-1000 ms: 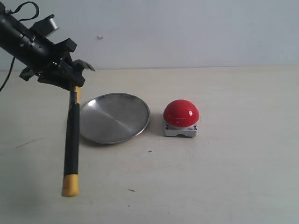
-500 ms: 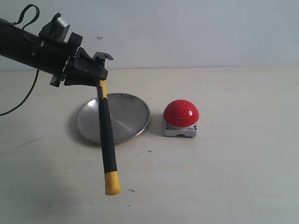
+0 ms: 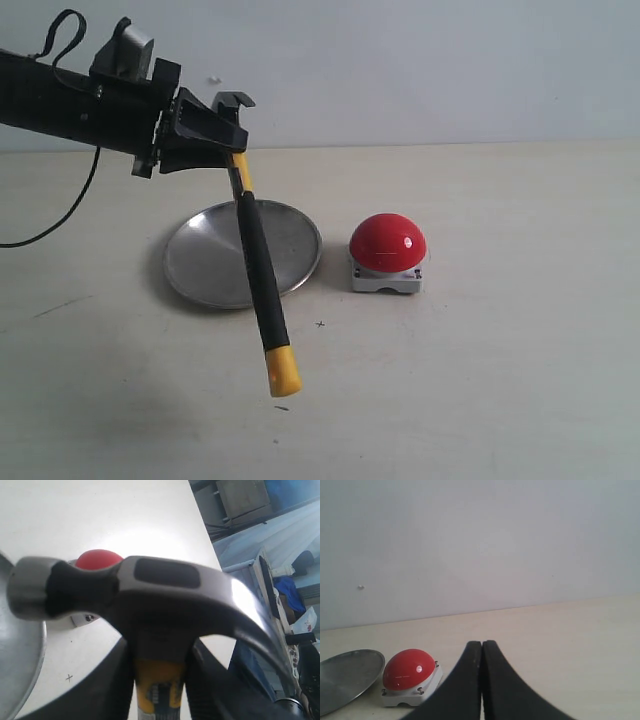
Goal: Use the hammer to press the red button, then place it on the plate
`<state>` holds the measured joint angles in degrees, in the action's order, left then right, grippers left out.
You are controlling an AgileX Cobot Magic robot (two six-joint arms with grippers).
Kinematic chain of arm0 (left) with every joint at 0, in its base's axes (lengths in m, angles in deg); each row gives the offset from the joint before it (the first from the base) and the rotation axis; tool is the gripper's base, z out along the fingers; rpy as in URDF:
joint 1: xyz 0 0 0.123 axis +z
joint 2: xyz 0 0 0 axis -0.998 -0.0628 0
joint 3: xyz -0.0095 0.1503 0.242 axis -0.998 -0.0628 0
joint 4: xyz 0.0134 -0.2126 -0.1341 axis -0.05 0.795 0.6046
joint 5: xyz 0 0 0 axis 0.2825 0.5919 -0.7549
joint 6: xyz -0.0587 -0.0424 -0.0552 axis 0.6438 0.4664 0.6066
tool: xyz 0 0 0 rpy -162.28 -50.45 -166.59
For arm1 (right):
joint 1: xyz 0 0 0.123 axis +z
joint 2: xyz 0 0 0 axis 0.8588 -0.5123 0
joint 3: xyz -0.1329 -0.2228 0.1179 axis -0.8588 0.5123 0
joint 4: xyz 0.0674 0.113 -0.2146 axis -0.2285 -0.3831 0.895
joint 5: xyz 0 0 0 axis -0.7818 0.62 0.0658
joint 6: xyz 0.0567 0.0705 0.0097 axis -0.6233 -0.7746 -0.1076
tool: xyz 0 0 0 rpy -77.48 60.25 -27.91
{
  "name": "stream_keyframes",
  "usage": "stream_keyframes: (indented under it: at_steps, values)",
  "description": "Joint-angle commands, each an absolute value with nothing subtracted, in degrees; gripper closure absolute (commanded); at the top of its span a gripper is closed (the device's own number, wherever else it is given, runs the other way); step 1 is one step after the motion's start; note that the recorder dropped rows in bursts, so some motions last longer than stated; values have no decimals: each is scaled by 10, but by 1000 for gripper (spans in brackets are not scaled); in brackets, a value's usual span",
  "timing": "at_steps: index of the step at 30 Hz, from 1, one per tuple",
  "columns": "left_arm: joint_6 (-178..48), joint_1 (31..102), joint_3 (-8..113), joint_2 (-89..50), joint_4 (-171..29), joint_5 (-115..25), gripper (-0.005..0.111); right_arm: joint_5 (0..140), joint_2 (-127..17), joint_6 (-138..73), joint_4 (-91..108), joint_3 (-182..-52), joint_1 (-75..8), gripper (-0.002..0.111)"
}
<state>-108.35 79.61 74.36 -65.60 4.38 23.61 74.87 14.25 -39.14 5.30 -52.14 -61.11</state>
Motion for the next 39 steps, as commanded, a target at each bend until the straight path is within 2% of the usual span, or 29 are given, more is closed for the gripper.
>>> stream_keyframes:
  at_steps: [1,4,9,14,19,24,30,35,39]
  values:
    - [-1092,783,744,-643,77,248,107,744,147,-390,56,-518,-613,108]
    - [-1095,783,744,-643,82,248,107,708,147,-383,55,-518,-613,108]
    - [-1097,783,744,-643,90,248,107,516,147,-668,-149,-518,-613,108]
    - [-1097,783,744,-643,89,248,107,473,147,-654,-154,-518,-613,108]
    - [-1097,783,744,-643,85,248,107,494,116,-636,-110,-527,-613,108]
    - [-1097,783,744,-643,93,248,107,629,-39,-596,45,-681,-613,108]
    - [-1096,783,744,-643,92,248,107,944,-260,-490,192,-916,-613,108]
    - [-1096,783,744,-643,93,248,107,1202,-455,-366,174,-1047,-613,108]
    - [-1091,783,744,-643,93,248,107,1326,-580,-182,-22,-1100,-613,99]
